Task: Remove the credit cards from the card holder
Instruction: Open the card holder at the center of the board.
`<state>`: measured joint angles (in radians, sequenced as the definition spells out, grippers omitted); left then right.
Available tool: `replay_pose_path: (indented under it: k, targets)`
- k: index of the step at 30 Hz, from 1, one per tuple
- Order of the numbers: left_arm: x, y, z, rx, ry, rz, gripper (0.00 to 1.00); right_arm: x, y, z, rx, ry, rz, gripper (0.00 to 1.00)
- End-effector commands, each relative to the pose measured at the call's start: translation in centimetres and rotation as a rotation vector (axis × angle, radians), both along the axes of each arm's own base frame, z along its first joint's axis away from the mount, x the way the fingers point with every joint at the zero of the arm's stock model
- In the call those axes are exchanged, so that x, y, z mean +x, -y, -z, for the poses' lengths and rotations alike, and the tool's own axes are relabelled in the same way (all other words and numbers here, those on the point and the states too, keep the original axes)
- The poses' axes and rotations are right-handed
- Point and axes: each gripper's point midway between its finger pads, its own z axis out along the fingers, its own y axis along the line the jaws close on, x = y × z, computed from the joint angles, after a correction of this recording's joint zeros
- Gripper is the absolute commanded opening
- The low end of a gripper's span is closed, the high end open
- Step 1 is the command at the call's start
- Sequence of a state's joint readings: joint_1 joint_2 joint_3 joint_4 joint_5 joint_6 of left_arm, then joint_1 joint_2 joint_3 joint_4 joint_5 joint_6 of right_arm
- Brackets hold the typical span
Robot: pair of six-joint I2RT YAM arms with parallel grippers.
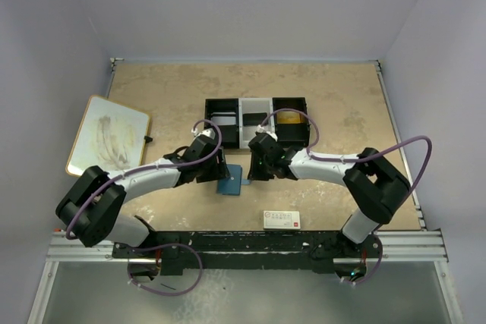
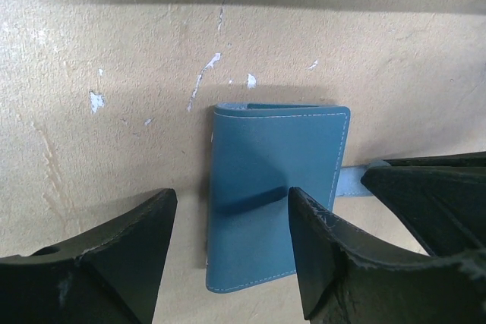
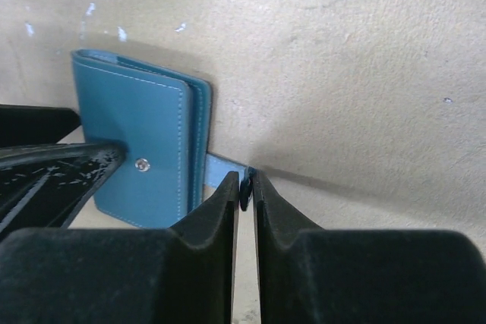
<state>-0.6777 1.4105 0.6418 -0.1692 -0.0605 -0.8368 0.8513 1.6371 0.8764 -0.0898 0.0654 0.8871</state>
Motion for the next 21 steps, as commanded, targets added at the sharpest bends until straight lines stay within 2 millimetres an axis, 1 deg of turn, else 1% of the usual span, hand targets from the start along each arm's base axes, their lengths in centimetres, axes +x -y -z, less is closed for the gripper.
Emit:
replay_pose_path:
  k: [1,4,7,9,11,13,14,17,19,21]
  targets:
    - [-0.6,-1.1,1.1,0.084,-0.030,0.021,0.59,-0.2,0.6,0.3,-0.027,-0.016,0.025,0.17]
    - [-0.5,-1.1,1.1,0.084,-0.030,0.020,0.59,-0.3,0.7,0.3,-0.028,-0.018,0.025,0.21]
    - [-0.6,-1.1,1.1,0.090,-0.031,0.024,0.59,-0.4,0.9,0.5,-0.028,-0.021,0.025,0.21]
    - [-0.5,-1.1,1.0,0.091,-0.030,0.025,0.59,-0.4,0.7,0.3,-0.015,-0.016,0.019,0.17]
    - [-0.5,-1.0,0.8,0.087,-0.027,0.028,0.59,-0.2,0.6,0.1,-0.005,-0.008,0.022,0.09]
    - [-0.3,-0.8,0.4,0.075,-0.017,0.031,0.60,0.3,0.5,-0.5,0.003,0.015,0.024,0.03]
    - [-0.2,-0.6,0.1,0.067,-0.009,0.032,0.60,0.5,0.5,-1.0,0.005,0.032,0.023,0.00]
    - [0.4,-0.3,-1.4,0.039,0.030,0.022,0.64,1.1,0.7,-3.1,0.027,0.091,0.033,0.00]
    - [1.1,-0.5,-2.7,0.030,0.076,-0.011,0.69,1.3,0.4,-4.8,0.065,0.137,0.013,0.00]
    - [1.8,-1.1,-4.3,0.023,0.134,-0.060,0.75,1.2,-0.2,-6.6,0.118,0.178,-0.033,0.00]
